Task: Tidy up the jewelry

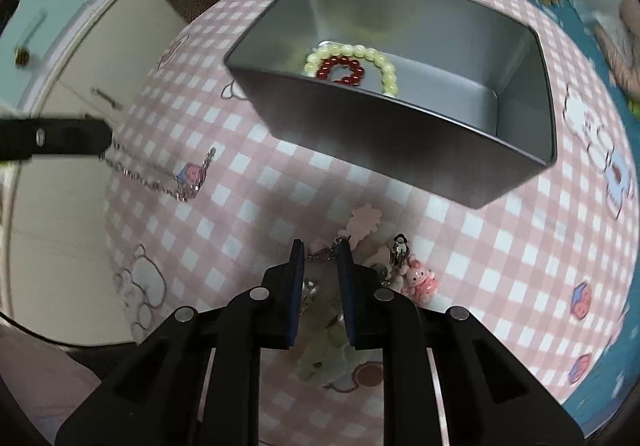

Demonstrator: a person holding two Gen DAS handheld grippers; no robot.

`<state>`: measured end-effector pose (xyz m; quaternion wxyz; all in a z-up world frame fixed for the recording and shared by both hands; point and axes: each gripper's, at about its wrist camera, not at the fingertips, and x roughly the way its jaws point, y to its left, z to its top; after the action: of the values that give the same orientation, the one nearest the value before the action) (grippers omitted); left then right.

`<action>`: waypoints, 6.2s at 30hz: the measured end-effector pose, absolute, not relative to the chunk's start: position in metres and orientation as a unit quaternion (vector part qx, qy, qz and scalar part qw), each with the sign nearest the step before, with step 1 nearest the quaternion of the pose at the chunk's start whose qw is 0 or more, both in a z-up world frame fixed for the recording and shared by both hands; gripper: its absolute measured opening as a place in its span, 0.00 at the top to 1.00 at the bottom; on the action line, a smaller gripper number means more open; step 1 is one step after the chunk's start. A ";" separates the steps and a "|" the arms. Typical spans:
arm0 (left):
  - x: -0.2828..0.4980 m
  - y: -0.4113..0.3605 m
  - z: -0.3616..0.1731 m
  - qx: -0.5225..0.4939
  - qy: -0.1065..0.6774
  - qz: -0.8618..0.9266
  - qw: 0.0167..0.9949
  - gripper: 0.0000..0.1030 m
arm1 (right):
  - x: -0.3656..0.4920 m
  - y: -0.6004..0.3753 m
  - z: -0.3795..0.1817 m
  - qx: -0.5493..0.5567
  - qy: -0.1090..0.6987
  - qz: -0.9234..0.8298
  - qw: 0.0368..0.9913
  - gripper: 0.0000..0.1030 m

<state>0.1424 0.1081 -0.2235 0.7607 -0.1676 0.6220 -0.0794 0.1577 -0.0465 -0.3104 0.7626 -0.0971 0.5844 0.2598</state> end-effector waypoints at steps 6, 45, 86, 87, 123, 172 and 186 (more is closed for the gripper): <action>0.142 0.106 -0.220 -0.166 0.617 -0.080 0.765 0.95 | 0.157 -0.043 -0.309 -0.102 0.578 0.256 0.768 0.86; 0.198 0.037 -0.100 -0.102 0.486 -0.185 0.848 0.95 | 0.174 -0.092 -0.167 -0.045 0.432 0.211 0.876 0.85; 0.249 -0.008 -0.190 -0.055 0.590 -0.196 0.781 0.81 | 0.209 -0.146 -0.212 0.044 0.512 0.128 0.848 0.68; 0.248 -0.007 -0.190 -0.054 0.590 -0.195 0.782 0.81 | 0.208 -0.146 -0.212 0.045 0.511 0.128 0.849 0.68; 0.166 -0.002 -0.209 -0.009 0.626 -0.183 0.758 0.22 | 0.148 -0.158 -0.231 0.023 0.547 0.084 0.833 0.15; 0.152 -0.044 -0.298 0.057 0.685 -0.164 0.708 0.91 | 0.127 -0.170 -0.285 0.023 0.602 0.091 0.793 0.12; 0.146 -0.021 -0.290 -0.004 0.684 -0.190 0.705 0.90 | 0.137 -0.122 -0.266 -0.001 0.570 0.177 0.803 0.12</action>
<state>0.1464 -0.0211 -0.2898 0.7048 -0.0035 0.6835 -0.1899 0.1369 -0.1216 -0.2662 0.8026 -0.0006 0.5697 0.1771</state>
